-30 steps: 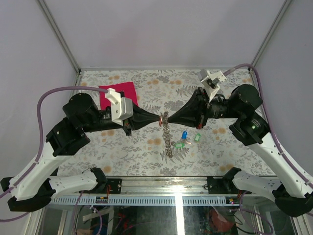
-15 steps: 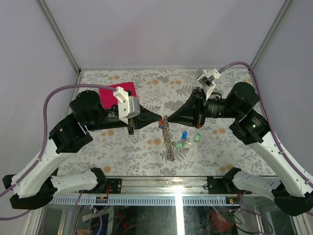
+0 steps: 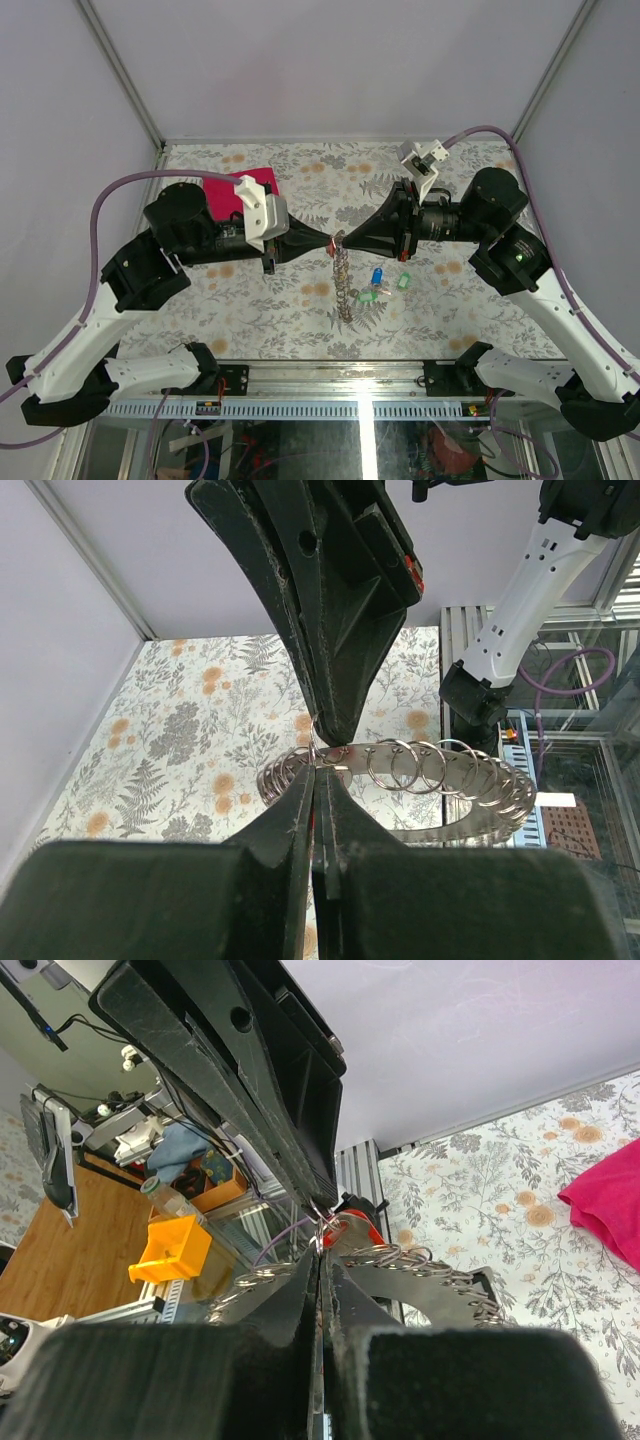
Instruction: Put the keys on the keyring
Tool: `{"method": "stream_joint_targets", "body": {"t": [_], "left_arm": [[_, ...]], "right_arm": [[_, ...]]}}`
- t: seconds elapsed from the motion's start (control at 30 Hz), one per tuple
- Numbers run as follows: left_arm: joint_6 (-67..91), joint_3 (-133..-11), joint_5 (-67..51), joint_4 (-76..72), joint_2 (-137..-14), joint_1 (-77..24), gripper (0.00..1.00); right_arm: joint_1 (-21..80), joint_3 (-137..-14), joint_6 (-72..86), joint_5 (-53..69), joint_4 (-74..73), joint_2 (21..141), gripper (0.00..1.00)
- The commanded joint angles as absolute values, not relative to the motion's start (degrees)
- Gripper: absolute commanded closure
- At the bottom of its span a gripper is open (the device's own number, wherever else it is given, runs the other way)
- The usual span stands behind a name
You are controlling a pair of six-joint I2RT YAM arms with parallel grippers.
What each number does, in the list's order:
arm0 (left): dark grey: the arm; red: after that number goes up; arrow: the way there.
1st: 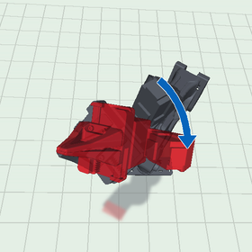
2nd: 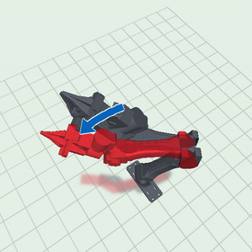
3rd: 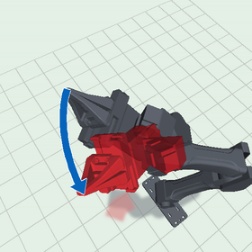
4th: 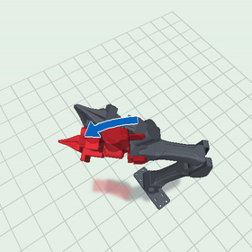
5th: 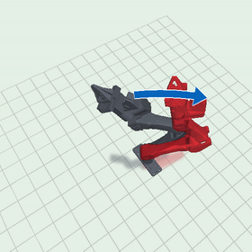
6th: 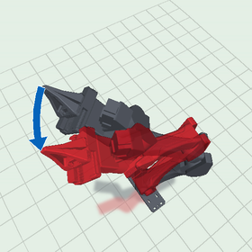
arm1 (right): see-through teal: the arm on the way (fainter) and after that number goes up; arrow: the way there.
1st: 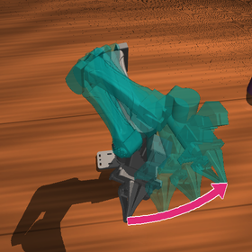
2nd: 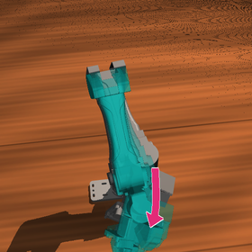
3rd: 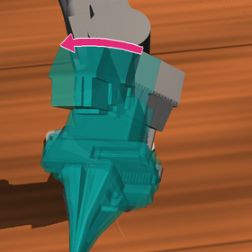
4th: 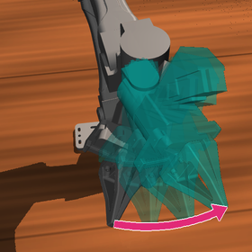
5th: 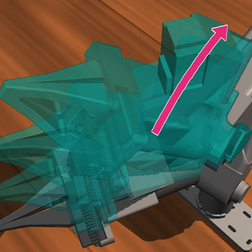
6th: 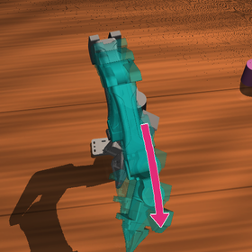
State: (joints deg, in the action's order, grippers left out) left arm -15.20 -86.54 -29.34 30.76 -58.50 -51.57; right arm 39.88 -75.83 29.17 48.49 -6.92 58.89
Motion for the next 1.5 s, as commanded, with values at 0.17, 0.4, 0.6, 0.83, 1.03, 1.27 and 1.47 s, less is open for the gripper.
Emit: {"method": "stream_joint_targets", "body": {"t": [0.17, 0.4, 0.6, 0.83, 1.03, 1.27, 1.47], "left_arm": [[-15.82, -89.12, -29.85, 31.54, -59.43, -51.33, 1.00], [-16.17, -89.65, -30.66, 32.32, -59.80, -51.37, 1.00], [-16.35, -89.70, -30.61, 32.97, -59.84, -51.42, 1.00], [-16.57, -90.00, -31.13, 33.85, -59.88, -51.42, 1.00], [-16.70, -90.35, -31.19, 34.63, -60.23, -51.70, 1.00], [-16.73, -90.40, -30.46, 35.20, -60.66, -51.87, 1.00], [-16.82, -90.64, -30.45, 35.72, -61.29, -52.37, 1.00]], "right_arm": [[40.25, -78.58, 29.62, 47.77, -3.15, 58.67, 1.00], [40.25, -78.55, 29.41, 46.73, -3.59, 58.67, 1.00], [40.23, -78.67, 29.44, 45.58, -3.79, 58.71, 1.00], [40.25, -78.75, 30.20, 44.44, -3.46, 58.96, 1.00], [40.23, -78.73, 31.21, 43.34, -2.81, 59.11, 1.00], [40.25, -77.56, 33.14, 43.06, -0.64, 58.99, 1.00], [40.25, -76.93, 34.20, 43.31, 0.64, 58.93, 1.00]]}}
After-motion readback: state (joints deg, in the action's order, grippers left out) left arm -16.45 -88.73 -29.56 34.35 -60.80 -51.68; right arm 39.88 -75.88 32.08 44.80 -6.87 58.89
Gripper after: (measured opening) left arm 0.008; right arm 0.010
